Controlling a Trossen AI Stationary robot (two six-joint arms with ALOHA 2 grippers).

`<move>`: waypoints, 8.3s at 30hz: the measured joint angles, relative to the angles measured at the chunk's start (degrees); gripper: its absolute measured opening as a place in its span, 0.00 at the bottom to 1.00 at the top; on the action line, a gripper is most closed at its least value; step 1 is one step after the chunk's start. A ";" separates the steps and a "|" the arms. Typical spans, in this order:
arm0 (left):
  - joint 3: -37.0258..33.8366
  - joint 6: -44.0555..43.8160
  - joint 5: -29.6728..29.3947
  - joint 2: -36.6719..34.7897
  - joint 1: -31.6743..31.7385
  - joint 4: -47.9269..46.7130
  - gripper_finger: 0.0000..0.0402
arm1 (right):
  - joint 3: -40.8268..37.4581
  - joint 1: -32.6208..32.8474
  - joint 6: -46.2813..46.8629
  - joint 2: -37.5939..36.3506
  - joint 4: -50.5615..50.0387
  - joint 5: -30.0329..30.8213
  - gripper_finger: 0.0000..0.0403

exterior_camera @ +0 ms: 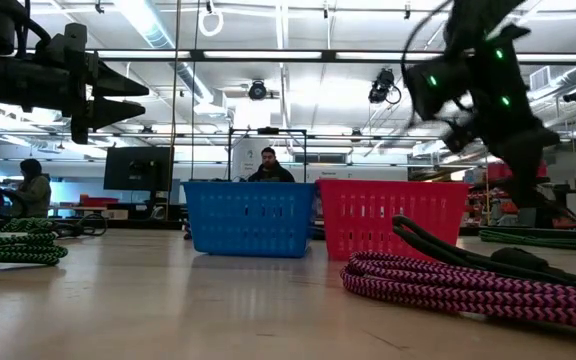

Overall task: Pick & Place USB Port
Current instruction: Put the black USB cable into the blue basket

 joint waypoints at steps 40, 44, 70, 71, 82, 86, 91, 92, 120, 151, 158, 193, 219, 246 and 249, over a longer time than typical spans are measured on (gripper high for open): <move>10.13 8.25 21.33 39.08 -12.26 31.09 0.50 | 15.51 13.50 -16.32 5.18 74.03 -26.11 0.00; 17.21 13.86 21.16 50.58 -13.05 29.49 0.50 | 15.51 14.44 -16.33 5.82 76.68 -26.13 0.00; 33.04 18.12 27.78 68.81 -9.66 23.16 0.50 | 15.51 17.02 -18.46 5.80 71.67 -24.53 0.00; 33.09 17.88 28.47 68.79 -9.66 23.29 0.50 | 15.51 17.03 -18.97 5.80 71.57 -23.28 0.00; 33.00 15.69 29.47 69.42 -11.67 24.45 0.50 | 15.51 15.75 -19.74 5.80 76.21 -20.95 0.00; 33.00 15.41 26.31 69.42 -11.93 24.78 0.50 | 15.51 16.04 -19.57 5.80 77.56 -20.93 0.00; 33.00 15.41 25.90 69.42 -11.93 24.71 0.41 | 15.51 16.04 -19.45 5.80 77.72 -19.49 0.00; 33.00 15.41 25.90 69.42 -11.93 24.60 0.37 | 15.51 16.04 -19.44 5.80 77.72 -19.46 0.00; 33.00 -12.66 3.95 74.89 -23.63 13.86 0.10 | 15.49 5.85 -24.48 -3.87 61.42 -2.16 0.15; 55.71 -34.05 -1.06 101.68 -22.68 -9.27 0.10 | 15.51 1.39 -25.62 -7.01 51.64 -1.96 0.15; 55.69 -35.17 -0.47 101.68 -22.62 -9.71 0.17 | 15.51 1.39 -25.44 -7.01 51.66 -2.05 0.15; 55.69 -31.83 1.11 101.63 -20.09 -5.23 0.46 | 15.51 1.39 -26.84 -6.95 51.42 -2.09 0.15; 47.26 -44.58 -14.28 79.71 -10.68 -66.74 0.45 | 2.51 0.00 -19.35 -9.67 47.32 -3.30 0.15; 29.83 -50.40 -0.50 69.05 -5.60 -48.08 0.46 | -1.38 6.26 -19.24 -13.59 55.96 -5.94 0.15; 29.27 -50.64 0.25 69.05 -5.60 -47.30 0.46 | -1.38 6.27 -19.17 -13.59 56.12 -5.95 0.15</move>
